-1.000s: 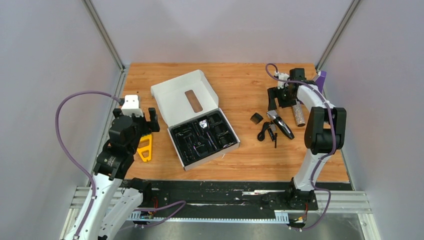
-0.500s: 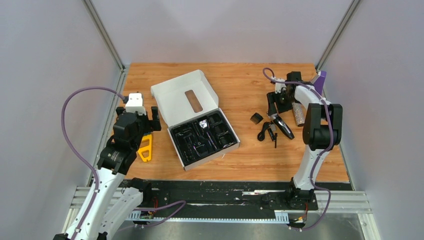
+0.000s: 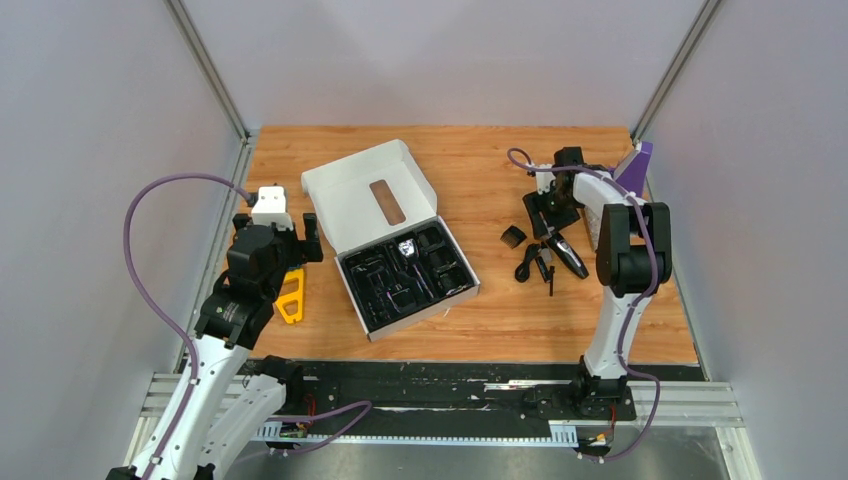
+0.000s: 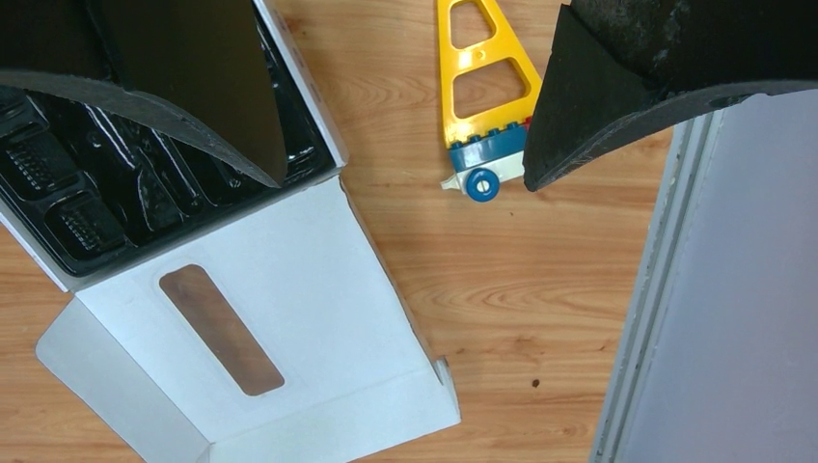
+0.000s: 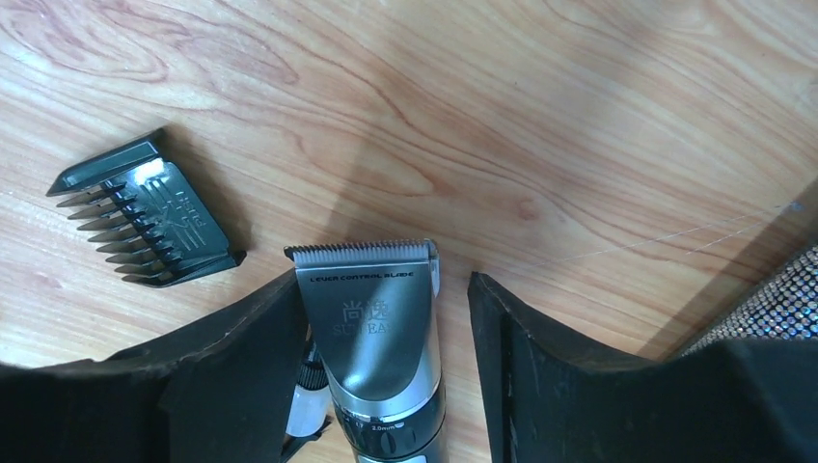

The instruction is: Sort the hair-cutting tools

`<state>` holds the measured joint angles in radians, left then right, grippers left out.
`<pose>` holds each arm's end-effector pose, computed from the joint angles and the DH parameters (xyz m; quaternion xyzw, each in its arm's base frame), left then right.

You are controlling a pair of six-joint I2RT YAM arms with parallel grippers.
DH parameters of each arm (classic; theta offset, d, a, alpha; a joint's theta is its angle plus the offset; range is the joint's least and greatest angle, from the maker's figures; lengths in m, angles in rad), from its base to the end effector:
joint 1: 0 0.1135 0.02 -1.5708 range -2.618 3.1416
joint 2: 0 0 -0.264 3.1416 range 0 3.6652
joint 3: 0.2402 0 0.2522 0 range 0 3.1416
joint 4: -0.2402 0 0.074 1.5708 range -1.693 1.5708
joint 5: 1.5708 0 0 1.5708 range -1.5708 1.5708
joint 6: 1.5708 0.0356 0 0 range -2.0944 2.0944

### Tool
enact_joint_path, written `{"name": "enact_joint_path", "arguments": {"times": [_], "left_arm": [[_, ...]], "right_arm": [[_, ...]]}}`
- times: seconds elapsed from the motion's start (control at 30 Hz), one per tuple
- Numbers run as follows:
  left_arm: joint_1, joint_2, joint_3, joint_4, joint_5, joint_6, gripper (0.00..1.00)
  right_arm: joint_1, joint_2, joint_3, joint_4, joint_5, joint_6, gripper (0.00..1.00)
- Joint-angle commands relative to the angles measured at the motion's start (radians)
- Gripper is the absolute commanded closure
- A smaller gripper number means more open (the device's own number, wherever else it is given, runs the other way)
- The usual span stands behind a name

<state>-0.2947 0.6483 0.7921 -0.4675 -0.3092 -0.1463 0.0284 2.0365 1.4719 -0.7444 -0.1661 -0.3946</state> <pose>0.1426 -0.0320 0.3331 -0.0302 0.8066 -0.0042 0.5903 0.4055 0.0174 0.1636 -0.2180 0.9637 0.0572 0.1429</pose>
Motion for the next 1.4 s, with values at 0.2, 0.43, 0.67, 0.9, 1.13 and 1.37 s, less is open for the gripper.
{"name": "enact_joint_path", "arguments": {"times": [0.2,0.43,0.67,0.9,1.13,1.37], "left_arm": [[-0.003,-0.007,-0.008,0.052,0.021,0.009,0.00],[-0.003,0.002,-0.007,0.048,0.017,-0.002,0.00],[-0.003,0.034,-0.002,0.037,-0.003,-0.014,0.00],[-0.003,0.057,-0.002,0.030,-0.013,-0.018,0.00],[-0.003,0.076,-0.002,0.024,-0.025,-0.019,0.00],[-0.003,0.095,-0.002,0.024,-0.022,-0.021,0.00]], "right_arm": [[0.049,0.029,0.006,-0.026,0.061,-0.007,0.64],[0.063,-0.061,0.058,-0.018,0.064,0.061,0.93],[0.102,-0.174,0.054,0.038,0.137,0.144,0.95],[0.147,-0.274,0.029,0.091,0.226,0.203,0.96],[0.200,-0.388,-0.025,0.181,0.261,0.228,0.98],[0.252,-0.498,-0.084,0.283,0.224,0.276,1.00]]}}
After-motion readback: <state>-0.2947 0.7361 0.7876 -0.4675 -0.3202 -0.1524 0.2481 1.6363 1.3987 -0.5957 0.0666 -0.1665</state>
